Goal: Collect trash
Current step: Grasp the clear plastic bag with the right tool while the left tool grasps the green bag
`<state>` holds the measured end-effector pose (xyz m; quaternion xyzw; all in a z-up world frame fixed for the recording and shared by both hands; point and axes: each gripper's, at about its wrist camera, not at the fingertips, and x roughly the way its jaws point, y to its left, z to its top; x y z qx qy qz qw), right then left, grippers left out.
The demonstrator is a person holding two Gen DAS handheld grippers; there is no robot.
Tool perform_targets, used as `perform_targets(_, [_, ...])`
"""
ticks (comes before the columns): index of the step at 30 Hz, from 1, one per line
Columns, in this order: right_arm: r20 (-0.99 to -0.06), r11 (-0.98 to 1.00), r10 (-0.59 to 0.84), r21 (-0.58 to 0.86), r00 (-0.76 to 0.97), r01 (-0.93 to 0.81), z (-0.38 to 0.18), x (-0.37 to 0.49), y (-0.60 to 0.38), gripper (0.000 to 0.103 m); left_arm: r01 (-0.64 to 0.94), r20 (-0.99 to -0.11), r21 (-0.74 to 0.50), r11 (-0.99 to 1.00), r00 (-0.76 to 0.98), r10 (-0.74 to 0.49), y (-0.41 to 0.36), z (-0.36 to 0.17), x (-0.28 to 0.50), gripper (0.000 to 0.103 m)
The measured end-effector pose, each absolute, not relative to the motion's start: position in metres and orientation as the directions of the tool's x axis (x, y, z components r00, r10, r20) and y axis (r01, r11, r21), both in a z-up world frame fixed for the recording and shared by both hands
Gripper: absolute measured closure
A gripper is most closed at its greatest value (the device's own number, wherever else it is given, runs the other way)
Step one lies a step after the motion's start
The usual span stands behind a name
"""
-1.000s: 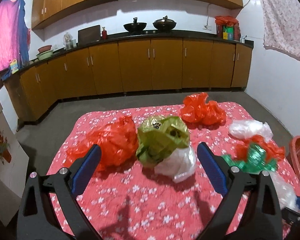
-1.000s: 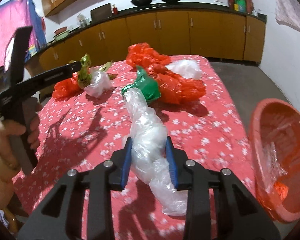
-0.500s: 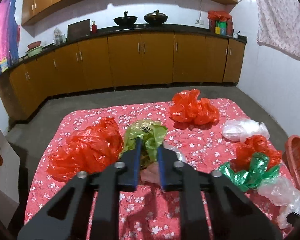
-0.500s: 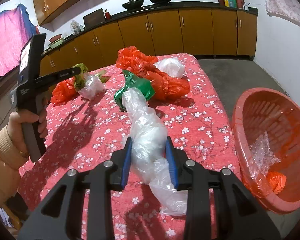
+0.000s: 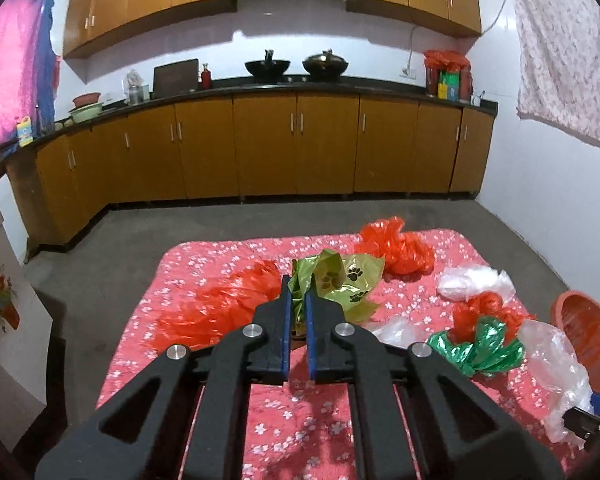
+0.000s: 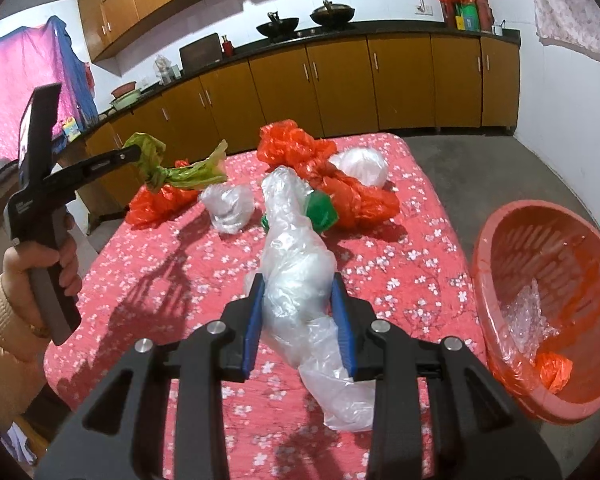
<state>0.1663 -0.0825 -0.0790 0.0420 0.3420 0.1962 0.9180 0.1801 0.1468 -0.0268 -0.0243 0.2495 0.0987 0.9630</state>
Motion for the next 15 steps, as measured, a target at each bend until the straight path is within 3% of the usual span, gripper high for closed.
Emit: perform_targets(15, [-0.547, 0.936, 0.352, 0.203, 0.759, -0.288, -0.048, 0.149, -0.108, 0.070, -0.066, -0.429, -0.039, 0.997, 0.902, 0.043, 0.102, 0.013, 0.152, 0.097])
